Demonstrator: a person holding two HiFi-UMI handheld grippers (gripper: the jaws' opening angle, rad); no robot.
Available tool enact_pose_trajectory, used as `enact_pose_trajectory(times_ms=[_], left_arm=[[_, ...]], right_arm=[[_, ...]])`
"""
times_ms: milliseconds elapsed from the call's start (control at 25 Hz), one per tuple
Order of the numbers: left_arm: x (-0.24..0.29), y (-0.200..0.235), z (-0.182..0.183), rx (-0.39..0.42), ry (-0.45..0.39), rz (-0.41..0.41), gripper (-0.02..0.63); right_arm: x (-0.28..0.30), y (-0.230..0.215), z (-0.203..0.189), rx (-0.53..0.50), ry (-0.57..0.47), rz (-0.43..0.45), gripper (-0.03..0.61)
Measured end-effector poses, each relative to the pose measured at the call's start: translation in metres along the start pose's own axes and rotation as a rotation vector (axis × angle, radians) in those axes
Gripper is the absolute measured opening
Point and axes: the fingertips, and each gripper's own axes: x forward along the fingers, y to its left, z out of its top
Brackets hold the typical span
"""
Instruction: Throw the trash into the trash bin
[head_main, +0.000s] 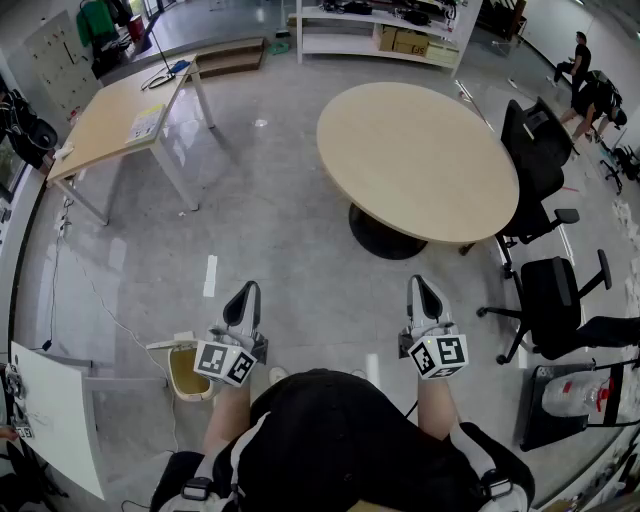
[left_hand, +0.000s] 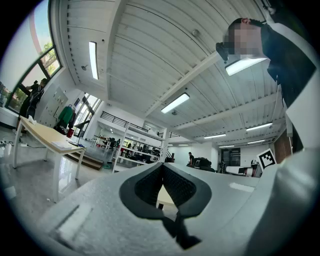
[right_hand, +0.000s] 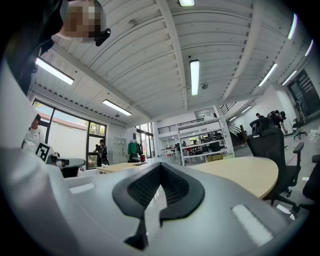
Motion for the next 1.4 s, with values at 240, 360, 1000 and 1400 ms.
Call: enact_pose_trajectory(times_ms=[240,360,1000,1400], left_arm=[[0.011,-0.01,0.006,-0.013,0.008,0.003,0.0],[0.012,-0.008,0.001,-0.012,0.001,-0.006,0.0],[0.053,-0.059,0.0,-0.036,0.017,-0.091,0.0],[0.115,-0.161,-0.039,-0.06,0.067,-0.282,0.0]], right_arm=[[0.002,-0.009,0.002,-0.007,-0.004,-0.002,0.005],[0.001,-0.012,0.007,-0.012,-0.017,-0.008,0.005],[-0.023,-0.042,0.022,-0.01,-0.065,-0.038,0.005],[-0.107,-0.13,0.029,-0.018,-0.092,-0.223,0.005]])
